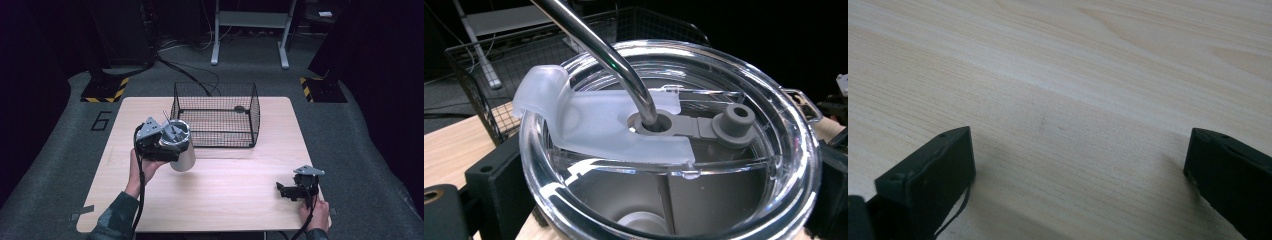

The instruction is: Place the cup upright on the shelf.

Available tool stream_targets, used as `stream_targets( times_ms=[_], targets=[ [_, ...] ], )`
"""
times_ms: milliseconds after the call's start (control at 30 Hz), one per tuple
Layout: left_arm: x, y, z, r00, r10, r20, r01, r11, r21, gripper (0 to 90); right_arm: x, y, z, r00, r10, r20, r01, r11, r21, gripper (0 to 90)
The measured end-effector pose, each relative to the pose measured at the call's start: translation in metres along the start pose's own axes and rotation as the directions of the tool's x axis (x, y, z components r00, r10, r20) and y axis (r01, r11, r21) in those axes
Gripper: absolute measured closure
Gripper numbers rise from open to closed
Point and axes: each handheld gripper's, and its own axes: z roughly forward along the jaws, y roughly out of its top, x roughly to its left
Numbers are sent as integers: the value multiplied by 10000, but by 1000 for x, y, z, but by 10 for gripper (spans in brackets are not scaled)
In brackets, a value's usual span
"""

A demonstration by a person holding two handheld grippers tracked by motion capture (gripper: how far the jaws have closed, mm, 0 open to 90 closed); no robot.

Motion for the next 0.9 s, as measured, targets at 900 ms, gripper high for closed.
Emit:
stream_targets(
  times_ms=[900],
  targets=[
    [0, 57, 14, 9986, 421, 307, -416, 9990, -172, 41, 0, 0, 0, 10000, 0, -3, 0, 10000, 4, 0]
  ],
)
